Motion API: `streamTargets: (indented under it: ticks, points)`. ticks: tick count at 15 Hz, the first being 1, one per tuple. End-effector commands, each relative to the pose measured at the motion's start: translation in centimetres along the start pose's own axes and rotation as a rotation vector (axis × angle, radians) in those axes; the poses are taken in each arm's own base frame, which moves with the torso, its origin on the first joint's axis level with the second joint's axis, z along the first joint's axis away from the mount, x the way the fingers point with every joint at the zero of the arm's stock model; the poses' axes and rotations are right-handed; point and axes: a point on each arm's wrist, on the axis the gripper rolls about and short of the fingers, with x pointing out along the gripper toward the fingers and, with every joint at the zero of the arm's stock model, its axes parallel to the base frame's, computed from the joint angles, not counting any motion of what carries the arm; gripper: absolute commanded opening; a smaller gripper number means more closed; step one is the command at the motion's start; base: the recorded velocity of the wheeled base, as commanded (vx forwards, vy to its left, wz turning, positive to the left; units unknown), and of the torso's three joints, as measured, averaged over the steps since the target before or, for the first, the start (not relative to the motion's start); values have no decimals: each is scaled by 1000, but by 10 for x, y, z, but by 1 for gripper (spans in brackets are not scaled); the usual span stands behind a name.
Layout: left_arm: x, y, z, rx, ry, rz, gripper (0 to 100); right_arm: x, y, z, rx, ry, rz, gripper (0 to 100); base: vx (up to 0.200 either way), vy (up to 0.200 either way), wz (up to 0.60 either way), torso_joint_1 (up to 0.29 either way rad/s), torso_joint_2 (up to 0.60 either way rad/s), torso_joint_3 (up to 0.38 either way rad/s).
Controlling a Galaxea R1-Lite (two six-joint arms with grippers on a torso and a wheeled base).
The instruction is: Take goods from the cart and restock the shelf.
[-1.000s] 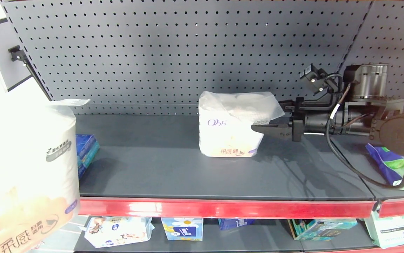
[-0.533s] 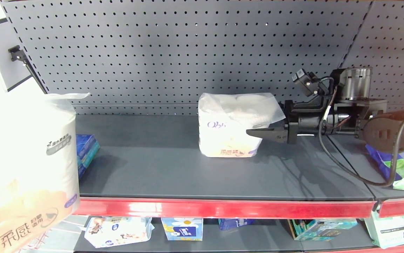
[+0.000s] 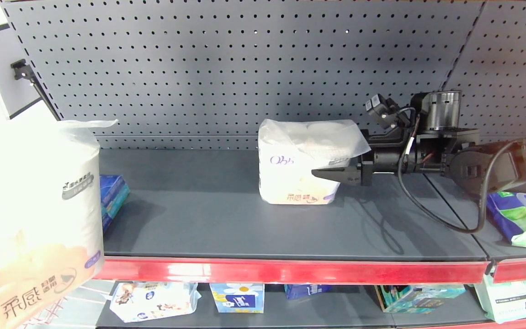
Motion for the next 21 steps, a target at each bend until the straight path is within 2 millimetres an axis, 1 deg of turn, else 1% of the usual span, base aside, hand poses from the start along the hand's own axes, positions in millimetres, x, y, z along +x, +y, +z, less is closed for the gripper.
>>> streamTargets:
  ticks: [1, 5, 6, 9, 12, 15, 18, 21]
  points:
    - [0, 0, 0, 1, -1, 0, 0, 3, -2, -4, 8, 5, 4, 100, 0, 0, 0, 0, 0, 0]
    - [0, 0, 1, 2, -4, 0, 0, 6, -2, -3, 6, 4, 7, 100, 0, 0, 0, 0, 0, 0]
    - [0, 0, 1, 2, -4, -1, 0, 9, 0, -2, 7, 5, 13, 0, 0, 0, 0, 0, 0, 0]
    - [-1, 0, 1, 3, -5, 0, 0, 12, 5, -3, 11, 12, 16, 0, 0, 0, 0, 0, 0, 0]
    - [-1, 0, 2, 5, -6, -1, 0, 4, 17, -4, 27, 24, 22, 0, 0, 0, 0, 0, 0, 0]
    - [-1, -1, 2, 7, -12, -1, 0, -9, 52, -3, 51, 58, 25, 0, 0, 0, 0, 0, 0, 0]
    - [-1, -1, 2, 8, -12, -6, 0, -20, 76, -2, 60, 79, 24, 0, 0, 0, 0, 0, 0, 0]
    - [-2, -1, 2, 8, -14, -3, 0, -20, 97, -2, 77, 98, 34, 0, 0, 0, 0, 0, 0, 0]
